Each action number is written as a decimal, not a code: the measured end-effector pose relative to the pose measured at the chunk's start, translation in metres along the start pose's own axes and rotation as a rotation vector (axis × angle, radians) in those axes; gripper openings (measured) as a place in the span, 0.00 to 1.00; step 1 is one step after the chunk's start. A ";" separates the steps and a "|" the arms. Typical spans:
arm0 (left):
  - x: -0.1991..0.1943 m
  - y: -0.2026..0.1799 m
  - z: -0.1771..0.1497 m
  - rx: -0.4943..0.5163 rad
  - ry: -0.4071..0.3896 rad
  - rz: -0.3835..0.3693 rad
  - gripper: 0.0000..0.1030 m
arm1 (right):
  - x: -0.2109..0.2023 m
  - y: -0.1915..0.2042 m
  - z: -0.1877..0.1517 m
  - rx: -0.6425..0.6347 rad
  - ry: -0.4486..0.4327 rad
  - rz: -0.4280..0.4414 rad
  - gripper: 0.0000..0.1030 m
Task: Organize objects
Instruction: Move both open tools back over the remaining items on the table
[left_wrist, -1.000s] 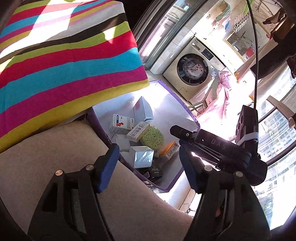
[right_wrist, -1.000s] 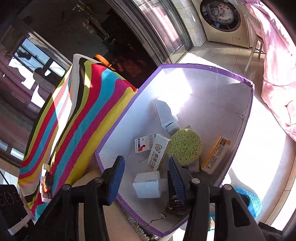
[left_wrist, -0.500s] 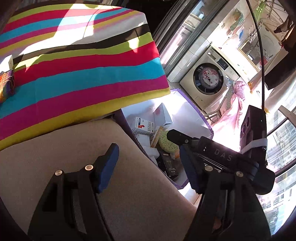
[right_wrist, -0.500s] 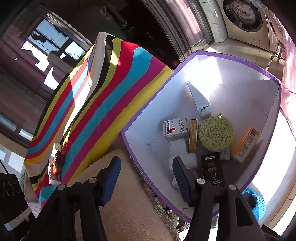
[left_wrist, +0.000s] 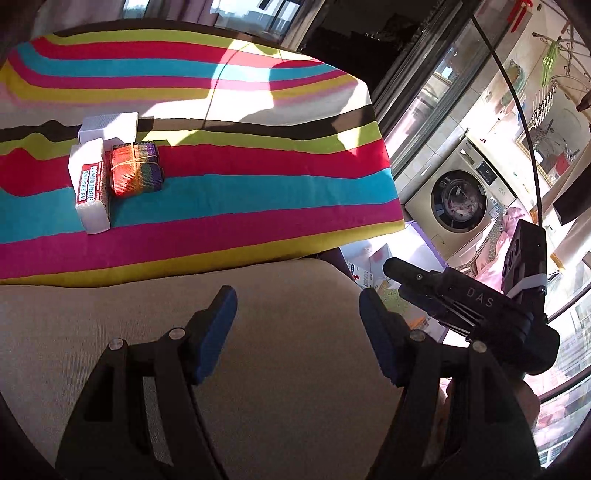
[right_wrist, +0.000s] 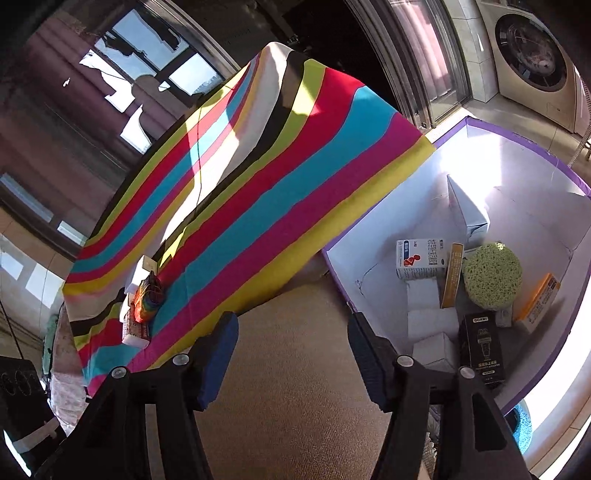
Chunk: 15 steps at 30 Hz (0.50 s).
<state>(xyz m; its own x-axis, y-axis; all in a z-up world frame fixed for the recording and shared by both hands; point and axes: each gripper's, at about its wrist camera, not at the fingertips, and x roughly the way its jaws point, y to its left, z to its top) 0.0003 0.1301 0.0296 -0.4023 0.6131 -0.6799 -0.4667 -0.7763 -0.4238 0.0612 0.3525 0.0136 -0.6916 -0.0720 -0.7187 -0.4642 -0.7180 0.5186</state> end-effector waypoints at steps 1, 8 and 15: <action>-0.005 0.007 0.000 -0.011 -0.011 0.013 0.71 | 0.002 0.006 0.000 -0.013 0.003 0.004 0.61; -0.029 0.052 0.001 -0.080 -0.056 0.087 0.71 | 0.018 0.045 -0.002 -0.091 0.022 0.037 0.65; -0.052 0.097 0.004 -0.148 -0.097 0.163 0.72 | 0.036 0.078 -0.004 -0.153 0.038 0.081 0.67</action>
<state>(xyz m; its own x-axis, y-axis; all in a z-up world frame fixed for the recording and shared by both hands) -0.0270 0.0233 0.0263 -0.5398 0.4832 -0.6893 -0.2712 -0.8750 -0.4010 0.0024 0.2912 0.0257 -0.7008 -0.1579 -0.6957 -0.3159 -0.8056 0.5012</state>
